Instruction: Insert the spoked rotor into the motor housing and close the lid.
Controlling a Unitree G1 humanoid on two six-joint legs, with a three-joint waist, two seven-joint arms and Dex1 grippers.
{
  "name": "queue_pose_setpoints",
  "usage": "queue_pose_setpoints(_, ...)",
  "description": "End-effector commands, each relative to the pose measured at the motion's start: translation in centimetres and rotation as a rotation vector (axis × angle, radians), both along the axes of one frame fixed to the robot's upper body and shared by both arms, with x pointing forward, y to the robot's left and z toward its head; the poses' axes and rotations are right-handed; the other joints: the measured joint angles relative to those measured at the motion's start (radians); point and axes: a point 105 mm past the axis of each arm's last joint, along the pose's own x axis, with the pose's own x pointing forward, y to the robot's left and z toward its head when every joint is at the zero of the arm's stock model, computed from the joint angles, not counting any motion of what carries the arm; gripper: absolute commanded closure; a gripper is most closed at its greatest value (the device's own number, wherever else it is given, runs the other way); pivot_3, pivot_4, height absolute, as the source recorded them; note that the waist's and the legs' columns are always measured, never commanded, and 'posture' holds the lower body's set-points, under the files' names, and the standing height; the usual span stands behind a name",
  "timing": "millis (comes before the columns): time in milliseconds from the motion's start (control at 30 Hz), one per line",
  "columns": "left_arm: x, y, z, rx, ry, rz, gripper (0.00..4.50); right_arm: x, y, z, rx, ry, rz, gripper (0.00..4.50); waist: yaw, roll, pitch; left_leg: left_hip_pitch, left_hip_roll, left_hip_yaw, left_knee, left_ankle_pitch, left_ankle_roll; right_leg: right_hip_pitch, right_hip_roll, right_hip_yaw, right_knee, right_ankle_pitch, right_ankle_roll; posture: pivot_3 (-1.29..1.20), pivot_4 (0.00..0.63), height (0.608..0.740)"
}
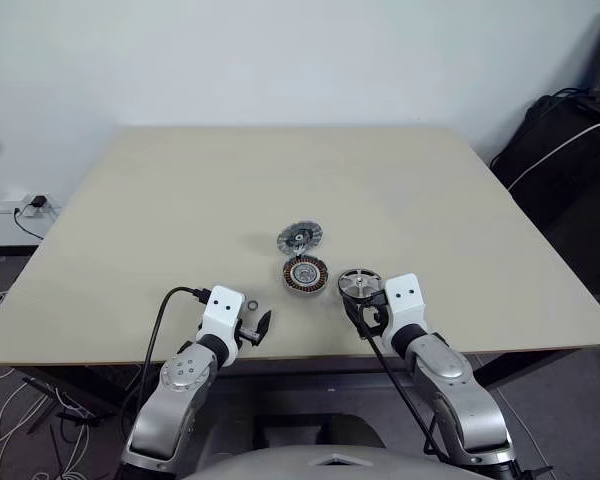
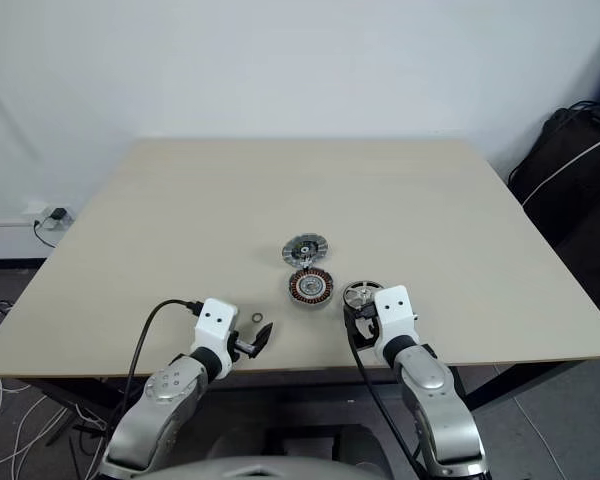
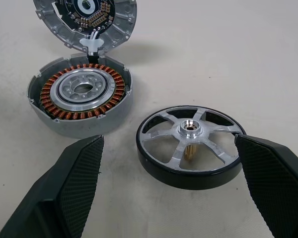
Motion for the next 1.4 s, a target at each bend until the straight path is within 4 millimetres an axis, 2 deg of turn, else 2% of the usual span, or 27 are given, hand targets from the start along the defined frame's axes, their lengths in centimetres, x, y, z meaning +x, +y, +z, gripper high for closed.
queue_pose_setpoints(33, 0.7, 0.0, 0.9, -0.010, -0.046, 0.017, 0.00, 0.7, 0.1, 1.3, -0.004, -0.062, 0.005, 0.01, 0.000, 0.000, 0.000, 0.000, 0.000, 0.000, 0.000, 0.000, 0.000, 0.000, 0.000, 0.000, 0.000, 0.000, 0.000, 0.00, 0.000, 0.740)
queue_pose_setpoints(267, 1.9, -0.2, 0.3, -0.038, -0.029, 0.080, 0.00, 0.7, 0.3, 1.3, 0.000, -0.063, 0.008, 0.01, 0.003, -0.001, 0.000, 0.000, 0.000, 0.000, 0.000, 0.000, 0.000, 0.000, 0.000, 0.000, 0.000, 0.000, 0.000, 0.00, 0.000, 0.740)
queue_pose_setpoints(567, 3.6, -2.2, -0.8, -0.015, 0.011, 0.041, 0.00, 0.8, 0.6, 1.3, 0.010, -0.067, 0.008, 0.01, 0.010, -0.002, 0.001, 0.000, -0.001, 0.000, 0.001, 0.000, 0.000, 0.000, 0.000, -0.001, 0.000, 0.000, 0.001, 0.00, 0.000, 0.740)
queue_pose_setpoints(900, 2.8, -1.4, -2.7, 0.050, 0.104, 0.029, 0.00, 0.6, 0.4, 1.3, 0.017, -0.068, -0.016, 0.01, 0.009, -0.002, 0.001, 0.000, -0.001, 0.000, 0.001, 0.000, 0.000, 0.001, 0.000, -0.001, 0.000, 0.001, 0.001, 0.00, 0.000, 0.740)
queue_pose_setpoints(1000, 2.5, -1.3, -3.1, 0.053, 0.124, 0.031, 0.55, 0.6, 0.5, 1.2, 0.019, -0.067, -0.016, 0.00, 0.009, -0.001, 0.000, 0.000, -0.001, 0.000, 0.001, 0.000, 0.000, 0.001, 0.000, -0.001, 0.000, 0.001, 0.001, 0.00, 0.000, 0.740)
queue_pose_setpoints(1333, 2.2, -0.9, -3.3, 0.058, 0.133, 0.047, 3.76, 0.7, 0.5, 1.2, 0.020, -0.067, -0.009, 0.00, 0.010, 0.002, -0.003, 0.000, -0.001, 0.000, 0.001, 0.000, 0.000, 0.001, -0.001, -0.001, 0.000, 0.001, 0.001, 0.00, 0.000, 0.740)
queue_pose_setpoints(1400, 2.2, -0.9, -3.3, 0.058, 0.131, 0.049, 3.83, 0.8, 0.6, 1.2, 0.019, -0.067, -0.008, 0.00, 0.010, 0.002, -0.004, 0.000, -0.001, 0.000, 0.001, 0.000, 0.000, 0.001, -0.001, -0.001, 0.000, 0.001, 0.001, 0.00, 0.000, 0.740)
